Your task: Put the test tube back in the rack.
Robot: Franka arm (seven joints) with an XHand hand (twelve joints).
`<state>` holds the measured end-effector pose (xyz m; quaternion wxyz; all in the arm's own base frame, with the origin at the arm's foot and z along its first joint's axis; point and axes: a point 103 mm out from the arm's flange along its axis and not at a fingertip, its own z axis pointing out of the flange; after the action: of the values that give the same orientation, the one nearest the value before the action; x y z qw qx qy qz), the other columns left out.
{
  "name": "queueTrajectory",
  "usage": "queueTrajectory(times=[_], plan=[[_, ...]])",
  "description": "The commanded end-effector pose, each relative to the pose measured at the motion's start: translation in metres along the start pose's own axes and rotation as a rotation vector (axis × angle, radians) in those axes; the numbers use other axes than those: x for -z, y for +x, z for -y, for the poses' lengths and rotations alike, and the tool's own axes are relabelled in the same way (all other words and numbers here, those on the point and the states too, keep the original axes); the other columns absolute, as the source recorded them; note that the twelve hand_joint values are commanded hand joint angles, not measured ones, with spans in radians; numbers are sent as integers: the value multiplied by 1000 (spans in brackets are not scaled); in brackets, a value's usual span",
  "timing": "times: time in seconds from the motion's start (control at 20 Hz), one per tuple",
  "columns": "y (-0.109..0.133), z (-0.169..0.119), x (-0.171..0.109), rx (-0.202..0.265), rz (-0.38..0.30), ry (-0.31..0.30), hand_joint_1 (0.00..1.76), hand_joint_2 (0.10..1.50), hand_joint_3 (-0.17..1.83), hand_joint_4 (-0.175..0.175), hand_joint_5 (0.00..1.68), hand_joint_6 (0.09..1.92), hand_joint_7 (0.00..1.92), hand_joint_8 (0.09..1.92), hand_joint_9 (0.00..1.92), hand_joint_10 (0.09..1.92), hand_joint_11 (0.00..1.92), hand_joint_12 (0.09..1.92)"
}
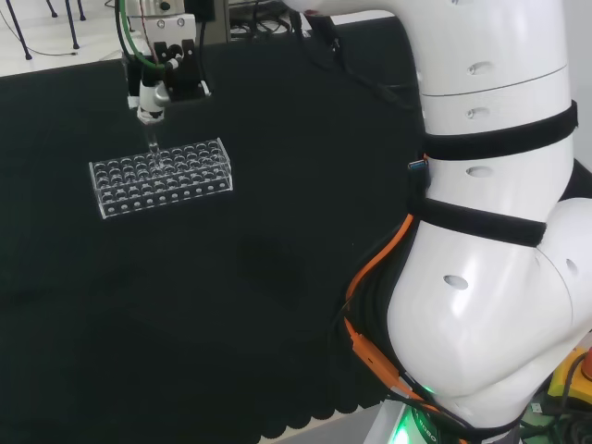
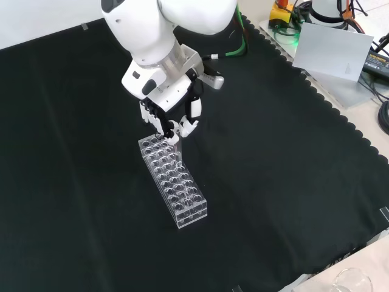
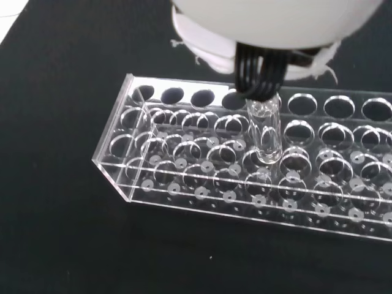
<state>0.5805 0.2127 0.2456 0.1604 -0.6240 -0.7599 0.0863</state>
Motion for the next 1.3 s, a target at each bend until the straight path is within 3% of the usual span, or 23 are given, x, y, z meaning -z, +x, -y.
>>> queueTrajectory(times=[0.05, 1.3], plan=[[-2, 0, -8, -3, -10, 12, 1444, 567, 724, -175, 1396, 196, 1438, 703, 1335, 568, 1099, 1229], [1, -2, -6, 12, -8, 11, 1444, 569, 721, -175, 1396, 194, 1437, 704, 1335, 566, 1097, 1230]])
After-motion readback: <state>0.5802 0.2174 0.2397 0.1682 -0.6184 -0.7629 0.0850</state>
